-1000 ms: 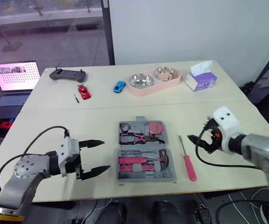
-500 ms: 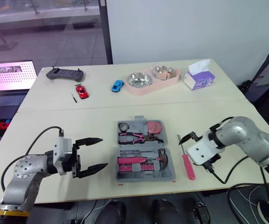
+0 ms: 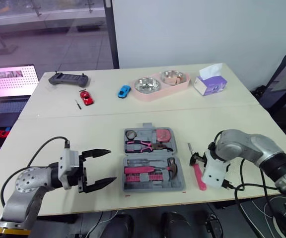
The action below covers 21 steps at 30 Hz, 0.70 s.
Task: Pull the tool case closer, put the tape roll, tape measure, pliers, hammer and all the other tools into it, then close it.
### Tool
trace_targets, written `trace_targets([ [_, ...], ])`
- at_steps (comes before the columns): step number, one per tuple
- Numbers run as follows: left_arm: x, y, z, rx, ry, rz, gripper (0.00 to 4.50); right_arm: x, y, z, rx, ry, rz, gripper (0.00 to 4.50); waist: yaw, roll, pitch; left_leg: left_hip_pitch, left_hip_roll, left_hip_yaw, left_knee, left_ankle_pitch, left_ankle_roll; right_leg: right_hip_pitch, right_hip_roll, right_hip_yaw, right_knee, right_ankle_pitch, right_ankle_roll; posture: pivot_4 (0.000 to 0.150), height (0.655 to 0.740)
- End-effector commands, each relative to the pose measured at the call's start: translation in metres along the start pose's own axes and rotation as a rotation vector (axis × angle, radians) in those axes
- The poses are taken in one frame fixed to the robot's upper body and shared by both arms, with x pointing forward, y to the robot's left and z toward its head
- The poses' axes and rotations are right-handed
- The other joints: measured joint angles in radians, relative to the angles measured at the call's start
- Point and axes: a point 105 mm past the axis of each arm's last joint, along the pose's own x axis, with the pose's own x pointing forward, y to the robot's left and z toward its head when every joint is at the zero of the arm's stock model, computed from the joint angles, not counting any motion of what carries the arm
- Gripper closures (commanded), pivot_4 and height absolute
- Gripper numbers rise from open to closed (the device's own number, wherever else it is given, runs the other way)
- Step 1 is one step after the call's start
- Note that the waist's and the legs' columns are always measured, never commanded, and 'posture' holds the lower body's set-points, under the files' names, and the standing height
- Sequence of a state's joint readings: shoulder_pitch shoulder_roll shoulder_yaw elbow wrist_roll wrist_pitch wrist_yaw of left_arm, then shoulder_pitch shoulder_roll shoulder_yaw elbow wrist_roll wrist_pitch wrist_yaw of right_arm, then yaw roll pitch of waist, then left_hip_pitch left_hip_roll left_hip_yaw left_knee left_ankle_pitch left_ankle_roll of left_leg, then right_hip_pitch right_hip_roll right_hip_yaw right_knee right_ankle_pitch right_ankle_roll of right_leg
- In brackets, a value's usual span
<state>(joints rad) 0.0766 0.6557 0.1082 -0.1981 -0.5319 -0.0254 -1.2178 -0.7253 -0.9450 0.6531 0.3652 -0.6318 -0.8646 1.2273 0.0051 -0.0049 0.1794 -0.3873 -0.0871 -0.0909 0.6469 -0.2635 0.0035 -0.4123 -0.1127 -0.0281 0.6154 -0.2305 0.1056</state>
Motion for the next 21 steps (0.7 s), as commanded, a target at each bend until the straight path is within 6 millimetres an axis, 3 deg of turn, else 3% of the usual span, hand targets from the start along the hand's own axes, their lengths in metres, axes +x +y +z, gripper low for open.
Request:
trace_targets([
  [1, -0.003, 0.001, 0.003, 0.024, 0.007, 0.007, 0.0, 0.008, -0.007, 0.003, -0.021, 0.0, -0.003, 0.03, -0.001, -0.003, -0.002, 0.002, 0.0, 0.0, 0.0, 0.0, 0.0, 0.002, 0.0, 0.0, 0.0, -0.001, -0.002, 0.15, 0.74],
  [3, -0.003, 0.001, 0.003, 0.024, 0.008, 0.008, 0.0, 0.011, -0.007, 0.004, -0.038, 0.003, 0.01, 0.03, -0.002, -0.006, -0.003, 0.004, 0.001, 0.0, 0.0, 0.0, 0.0, 0.004, 0.001, 0.0, 0.0, -0.001, -0.003, 0.15, 0.74],
  [6, -0.002, 0.002, 0.003, 0.024, 0.008, 0.01, 0.0, 0.017, -0.006, 0.007, -0.049, 0.001, 0.022, 0.89, -0.002, -0.01, -0.005, 0.008, 0.001, 0.0, -0.001, 0.0, 0.0, 0.006, 0.001, 0.0, 0.0, -0.002, -0.003, 0.15, 0.74],
  [11, -0.001, 0.003, 0.002, 0.027, 0.007, 0.01, 0.0, 0.016, -0.009, 0.004, -0.035, 0.016, 0.0, 3.41, -0.018, -0.012, -0.007, 0.012, 0.003, 0.0, -0.002, 0.0, 0.0, 0.009, 0.001, 0.001, 0.0, -0.002, -0.003, 0.15, 0.74],
  [13, 0.0, 0.003, 0.002, 0.027, 0.007, 0.009, 0.0, 0.013, -0.007, 0.001, -0.015, 0.029, -0.01, 3.97, -0.022, -0.013, -0.007, 0.012, 0.004, 0.0, -0.002, 0.0, 0.0, 0.01, 0.002, 0.001, 0.0, -0.002, -0.003, 0.15, 0.74],
  [20, 0.004, 0.007, 0.001, 0.028, 0.005, 0.003, 0.0, -0.001, -0.007, -0.008, 0.073, 0.046, -0.076, 3.97, -0.018, -0.012, -0.006, 0.012, 0.009, 0.002, -0.002, -0.002, -0.003, 0.009, 0.008, 0.004, -0.001, 0.0, -0.005, 0.15, 0.74],
  [21, 0.005, 0.007, 0.001, 0.029, 0.004, 0.003, 0.0, -0.01, -0.011, -0.01, 0.154, 0.028, -0.122, 3.97, -0.017, -0.012, -0.006, 0.012, 0.009, 0.003, -0.002, -0.002, -0.003, 0.009, 0.009, 0.004, -0.001, 0.0, -0.005, 0.15, 0.74],
])
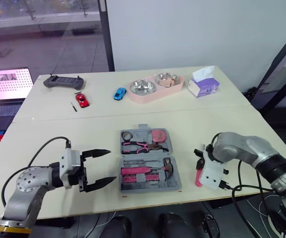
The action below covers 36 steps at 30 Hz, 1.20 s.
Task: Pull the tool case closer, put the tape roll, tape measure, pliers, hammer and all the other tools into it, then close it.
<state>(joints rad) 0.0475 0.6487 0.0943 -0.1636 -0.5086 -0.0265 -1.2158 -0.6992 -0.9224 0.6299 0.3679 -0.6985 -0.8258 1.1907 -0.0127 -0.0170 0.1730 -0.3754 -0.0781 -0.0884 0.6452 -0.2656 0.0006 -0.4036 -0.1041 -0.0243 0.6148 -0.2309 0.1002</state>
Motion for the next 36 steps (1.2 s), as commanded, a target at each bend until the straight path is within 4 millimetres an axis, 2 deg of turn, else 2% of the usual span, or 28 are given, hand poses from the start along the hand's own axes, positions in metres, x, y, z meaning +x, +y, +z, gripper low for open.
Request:
trace_targets([
  [1, 0.003, 0.002, 0.005, 0.032, -0.013, -0.002, 0.0, -0.031, -0.018, -0.009, 0.227, -0.035, -0.173, 3.97, 0.0, 0.002, 0.001, 0.0, 0.0, 0.0, 0.0, 0.0, 0.0, -0.001, 0.0, 0.0, 0.0, 0.0, 0.0, 0.15, 0.74],
  [3, 0.004, 0.004, 0.005, 0.034, -0.015, 0.0, 0.0, -0.064, -0.028, -0.009, 0.465, -0.137, -0.264, 3.97, 0.001, 0.008, 0.005, -0.002, 0.001, 0.001, 0.0, 0.0, 0.0, -0.002, 0.0, 0.002, 0.0, 0.0, 0.0, 0.15, 0.74],
  [6, 0.005, 0.005, 0.004, 0.033, -0.017, 0.003, 0.0, -0.105, -0.037, -0.004, 0.793, -0.309, -0.309, 3.97, 0.005, 0.015, 0.008, -0.006, 0.001, 0.001, 0.0, 0.0, 0.0, -0.007, 0.0, 0.005, 0.0, 0.001, -0.001, 0.15, 0.74],
  [9, 0.007, 0.005, 0.003, 0.031, -0.021, -0.004, 0.0, -0.128, -0.027, -0.005, 1.189, -0.414, -0.225, 3.97, 0.009, 0.015, 0.008, -0.01, 0.003, 0.001, 0.001, 0.0, 0.0, -0.01, 0.0, 0.004, 0.0, 0.001, -0.002, 0.15, 0.74],
  [11, 0.009, 0.005, 0.003, 0.03, -0.025, -0.011, 0.0, -0.134, -0.029, -0.004, 1.455, -0.502, -0.191, 3.97, 0.018, 0.014, 0.008, -0.015, 0.003, 0.001, 0.002, 0.0, 0.0, -0.016, 0.0, 0.004, 0.0, 0.002, -0.004, 0.15, 0.74],
  [13, 0.011, 0.004, 0.003, 0.029, -0.028, -0.024, 0.0, -0.131, -0.031, -0.005, 1.694, -0.567, -0.168, 3.97, 0.021, 0.014, 0.008, -0.017, 0.003, 0.003, 0.002, 0.0, 0.0, -0.019, -0.001, 0.005, 0.0, 0.003, -0.005, 0.15, 0.74],
  [17, 0.012, -0.001, 0.0, 0.035, -0.014, -0.052, 0.0, -0.116, -0.027, -0.003, 2.006, -0.616, -0.1, 3.97, 0.026, 0.015, 0.007, -0.022, 0.004, 0.003, 0.002, 0.0, 0.0, -0.024, -0.001, 0.005, 0.0, 0.003, -0.005, 0.15, 0.74],
  [21, 0.011, -0.002, -0.002, 0.042, -0.005, -0.059, 0.0, -0.068, 0.001, -0.034, 2.374, -0.496, -0.171, 3.97, 0.028, 0.012, 0.006, -0.029, 0.003, 0.004, 0.004, 0.0, -0.001, -0.029, -0.002, 0.005, -0.001, 0.006, -0.003, 0.15, 0.74],
  [24, 0.009, -0.003, -0.001, 0.041, -0.007, -0.06, 0.0, -0.052, 0.004, -0.053, 2.546, -0.439, -0.318, 3.97, 0.026, 0.012, 0.006, -0.03, 0.001, 0.005, 0.004, 0.001, -0.001, -0.031, -0.003, 0.005, -0.001, 0.008, -0.003, 0.15, 0.74],
  [26, 0.008, -0.003, -0.003, 0.021, 0.0, -0.05, 0.0, -0.048, 0.0, -0.054, 2.568, -0.426, -0.398, 3.97, 0.024, 0.014, 0.006, -0.032, 0.001, 0.005, 0.003, 0.001, -0.002, -0.034, -0.002, 0.006, 0.0, 0.01, -0.002, 0.15, 0.74],
  [33, 0.007, -0.007, -0.003, 0.019, 0.001, -0.047, 0.0, -0.025, 0.0, -0.035, 2.603, -0.364, -0.517, 3.97, 0.024, 0.014, 0.005, -0.031, 0.004, 0.005, 0.003, 0.003, -0.004, -0.034, 0.002, 0.007, 0.003, 0.012, -0.003, 0.15, 0.74],
  [35, 0.007, -0.007, -0.004, 0.017, 0.004, -0.047, 0.0, -0.022, 0.001, -0.031, 2.628, -0.376, -0.555, 2.92, 0.025, 0.014, 0.005, -0.029, 0.005, 0.005, 0.004, 0.003, -0.004, -0.032, 0.003, 0.007, 0.003, 0.012, -0.003, 0.15, 0.74],
  [36, 0.007, -0.007, -0.004, 0.017, 0.005, -0.048, 0.0, -0.023, 0.001, -0.029, 2.625, -0.383, -0.571, 2.6, 0.024, 0.015, 0.005, -0.029, 0.004, 0.005, 0.004, 0.003, -0.004, -0.032, 0.003, 0.007, 0.003, 0.012, -0.003, 0.15, 0.74],
])
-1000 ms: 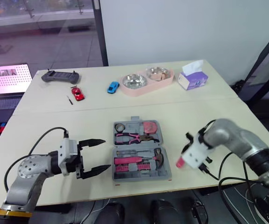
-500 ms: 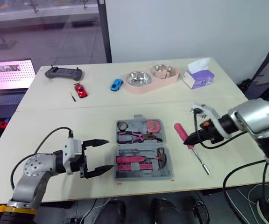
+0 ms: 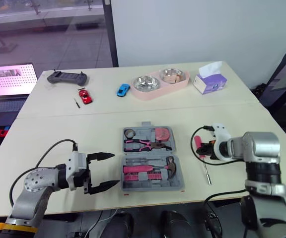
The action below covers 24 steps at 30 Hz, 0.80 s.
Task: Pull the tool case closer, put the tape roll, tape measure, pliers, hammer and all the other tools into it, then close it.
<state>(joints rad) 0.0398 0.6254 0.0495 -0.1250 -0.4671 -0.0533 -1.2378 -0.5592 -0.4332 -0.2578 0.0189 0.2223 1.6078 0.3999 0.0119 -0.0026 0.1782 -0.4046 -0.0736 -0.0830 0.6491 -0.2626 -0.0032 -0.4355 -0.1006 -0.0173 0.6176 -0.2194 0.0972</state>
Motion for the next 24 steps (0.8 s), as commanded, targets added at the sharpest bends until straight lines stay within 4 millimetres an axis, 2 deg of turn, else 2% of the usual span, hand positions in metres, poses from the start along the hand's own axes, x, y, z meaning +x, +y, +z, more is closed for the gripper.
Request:
trace_targets([
  [1, -0.001, -0.001, 0.008, 0.033, -0.011, -0.007, 0.0, -0.01, 0.001, 0.005, 0.007, -0.078, -0.008, 2.18, -0.001, 0.0, 0.0, 0.001, 0.0, 0.0, 0.0, 0.0, 0.0, 0.001, 0.001, 0.0, 0.0, 0.0, 0.0, 0.15, 0.74],
  [5, -0.001, 0.002, 0.008, 0.035, -0.009, -0.01, 0.0, -0.021, 0.004, 0.009, -0.004, -0.165, -0.026, 0.14, -0.001, 0.0, 0.0, 0.001, 0.0, 0.0, 0.0, 0.0, 0.0, 0.002, 0.002, 0.0, 0.0, 0.0, 0.0, 0.15, 0.74],
  [6, -0.002, 0.002, 0.008, 0.034, -0.009, -0.01, 0.0, -0.023, 0.004, 0.008, -0.001, -0.18, -0.029, 0.02, -0.002, 0.0, 0.0, 0.001, 0.0, 0.0, 0.0, 0.0, 0.0, 0.002, 0.002, 0.0, 0.0, 0.0, 0.0, 0.15, 0.74],
  [9, -0.004, 0.005, 0.008, 0.028, -0.009, -0.007, 0.0, -0.044, 0.017, 0.005, -0.171, -0.307, -0.065, 0.02, 0.001, 0.0, 0.0, 0.002, 0.001, 0.0, 0.0, 0.0, 0.0, 0.002, 0.003, 0.0, 0.0, 0.0, 0.0, 0.15, 0.74],
  [10, -0.004, 0.006, 0.008, 0.026, -0.009, -0.007, 0.0, -0.048, 0.027, 0.002, -0.232, -0.351, -0.04, 0.02, 0.001, 0.0, 0.0, 0.001, 0.001, -0.001, -0.001, 0.0, 0.0, 0.002, 0.003, 0.0, 0.0, 0.0, 0.0, 0.15, 0.74],
  [12, -0.005, 0.006, 0.009, 0.022, -0.01, -0.008, 0.0, -0.06, 0.035, 0.004, -0.484, -0.502, -0.11, 0.02, -0.001, 0.0, 0.0, 0.002, 0.001, -0.001, -0.001, 0.0, 0.001, 0.002, 0.003, 0.0, 0.001, 0.0, 0.001, 0.15, 0.74],
  [13, -0.005, 0.007, 0.009, 0.02, -0.012, -0.008, 0.0, -0.061, 0.04, 0.0, -0.548, -0.54, -0.113, 0.02, -0.002, 0.0, 0.0, 0.002, 0.001, 0.0, -0.001, 0.0, 0.001, 0.002, 0.004, -0.001, 0.001, 0.0, 0.001, 0.15, 0.74],
  [15, -0.005, 0.007, 0.009, 0.019, -0.013, -0.01, 0.0, -0.06, 0.044, -0.01, -0.478, -0.605, -0.084, 0.02, -0.002, -0.002, -0.001, 0.005, 0.001, 0.001, -0.001, 0.0, 0.001, 0.006, 0.003, -0.002, -0.001, -0.001, 0.001, 0.15, 0.74],
  [17, -0.006, 0.008, 0.01, 0.019, -0.014, -0.01, 0.0, -0.057, 0.046, -0.02, -0.495, -0.631, -0.082, 0.02, -0.005, -0.002, -0.002, 0.013, 0.002, 0.001, -0.001, -0.001, 0.001, 0.012, 0.004, -0.002, -0.001, -0.002, 0.003, 0.15, 0.74],
  [24, -0.006, 0.012, 0.013, 0.021, -0.019, -0.025, 0.0, -0.035, 0.043, -0.038, -0.462, -0.705, -0.09, 0.02, -0.003, -0.002, -0.002, 0.013, 0.002, 0.001, -0.001, -0.001, 0.001, 0.012, 0.004, -0.001, -0.001, -0.004, 0.001, 0.15, 0.74],
])
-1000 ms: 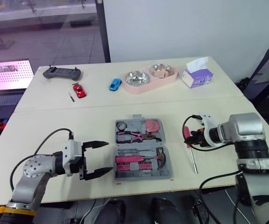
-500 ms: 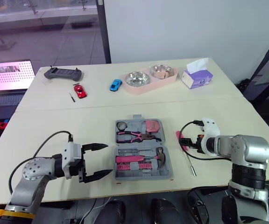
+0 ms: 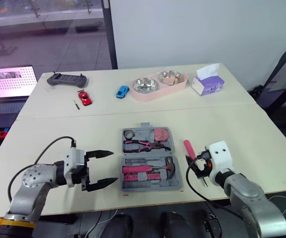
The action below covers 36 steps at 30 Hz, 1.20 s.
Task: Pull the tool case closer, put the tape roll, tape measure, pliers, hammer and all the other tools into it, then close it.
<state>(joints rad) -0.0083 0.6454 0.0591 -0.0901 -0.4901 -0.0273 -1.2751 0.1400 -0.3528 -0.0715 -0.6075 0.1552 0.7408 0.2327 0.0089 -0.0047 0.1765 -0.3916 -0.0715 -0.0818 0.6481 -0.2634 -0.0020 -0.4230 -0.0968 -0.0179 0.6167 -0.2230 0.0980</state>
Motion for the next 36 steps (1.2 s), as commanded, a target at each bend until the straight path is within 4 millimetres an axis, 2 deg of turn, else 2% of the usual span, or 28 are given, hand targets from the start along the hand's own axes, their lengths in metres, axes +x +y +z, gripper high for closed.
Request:
trace_targets([
  [1, -0.003, 0.004, 0.009, 0.027, -0.019, -0.007, 0.0, 0.005, 0.002, 0.001, -0.008, -0.075, -0.014, 0.02, 0.0, 0.0, 0.0, 0.0, 0.0, 0.0, 0.0, 0.0, 0.0, 0.0, 0.0, 0.0, 0.0, 0.0, 0.0, 0.15, 0.74],
  [10, -0.007, 0.01, 0.014, 0.039, -0.02, -0.007, 0.0, 0.018, 0.0, -0.042, 0.055, 0.02, -0.065, 0.02, 0.001, 0.0, 0.0, 0.0, 0.0, 0.0, 0.0, 0.0, 0.0, 0.0, 0.0, 0.001, 0.0, 0.0, -0.001, 0.15, 0.74],
  [13, -0.007, 0.009, 0.015, 0.038, -0.018, -0.008, 0.0, 0.025, -0.004, -0.048, 0.1, 0.03, -0.089, 0.02, 0.001, 0.0, 0.0, 0.0, 0.0, 0.0, 0.0, 0.0, 0.0, 0.0, 0.0, 0.002, 0.001, 0.0, -0.001, 0.15, 0.74],
  [17, -0.006, 0.008, 0.016, 0.03, -0.026, -0.003, 0.0, 0.033, 0.0, -0.056, 0.112, 0.061, -0.068, 0.02, 0.0, 0.0, 0.0, 0.001, 0.0, 0.0, 0.0, 0.0, 0.0, 0.0, 0.001, 0.002, 0.001, 0.0, -0.001, 0.15, 0.74],
  [20, -0.006, 0.008, 0.016, 0.033, -0.023, -0.006, 0.0, 0.034, -0.002, -0.061, 0.123, 0.082, -0.078, 0.86, 0.0, 0.0, 0.0, 0.001, 0.0, 0.0, 0.0, 0.0, 0.0, 0.0, 0.001, 0.002, 0.001, 0.0, -0.001, 0.15, 0.74],
  [25, -0.006, 0.009, 0.02, 0.034, -0.03, 0.003, 0.0, 0.03, -0.001, -0.062, 0.129, 0.08, -0.072, 3.32, 0.003, -0.002, -0.002, 0.001, 0.0, 0.0, 0.0, 0.0, 0.0, 0.0, 0.001, 0.003, 0.001, 0.0, -0.001, 0.15, 0.74],
  [27, -0.006, 0.009, 0.021, 0.034, -0.033, 0.003, 0.0, 0.03, -0.002, -0.056, 0.127, 0.056, -0.074, 4.13, 0.003, -0.002, -0.002, 0.001, 0.0, 0.0, 0.0, 0.0, 0.0, 0.0, 0.001, 0.003, 0.001, 0.0, -0.001, 0.15, 0.74],
  [29, -0.006, 0.01, 0.021, 0.034, -0.035, 0.005, 0.0, 0.03, -0.003, -0.049, 0.114, 0.031, -0.078, 4.12, 0.003, -0.002, -0.002, 0.001, 0.0, 0.0, 0.0, 0.0, 0.0, 0.0, 0.001, 0.004, 0.001, 0.0, -0.001, 0.15, 0.74],
  [31, -0.007, 0.01, 0.022, 0.035, -0.034, 0.01, 0.0, 0.026, -0.008, -0.033, 0.069, -0.018, -0.086, 4.12, 0.003, -0.001, -0.002, 0.001, 0.0, 0.0, 0.0, 0.0, 0.0, 0.0, 0.001, 0.004, 0.001, 0.0, -0.001, 0.15, 0.74],
  [34, -0.01, 0.012, 0.022, 0.037, -0.025, 0.015, 0.0, 0.014, -0.01, 0.01, -0.127, -0.108, -0.02, 4.12, 0.002, 0.0, -0.001, 0.001, -0.001, 0.001, 0.0, 0.0, 0.0, -0.001, 0.001, 0.004, 0.001, 0.0, -0.001, 0.15, 0.74],
  [36, -0.012, 0.013, 0.021, 0.038, -0.017, 0.015, 0.0, 0.006, -0.001, 0.037, -0.206, -0.148, 0.077, 4.12, 0.001, -0.001, -0.001, 0.001, -0.001, 0.002, 0.0, 0.0, 0.0, -0.001, 0.001, 0.004, 0.001, 0.0, -0.001, 0.15, 0.74],
])
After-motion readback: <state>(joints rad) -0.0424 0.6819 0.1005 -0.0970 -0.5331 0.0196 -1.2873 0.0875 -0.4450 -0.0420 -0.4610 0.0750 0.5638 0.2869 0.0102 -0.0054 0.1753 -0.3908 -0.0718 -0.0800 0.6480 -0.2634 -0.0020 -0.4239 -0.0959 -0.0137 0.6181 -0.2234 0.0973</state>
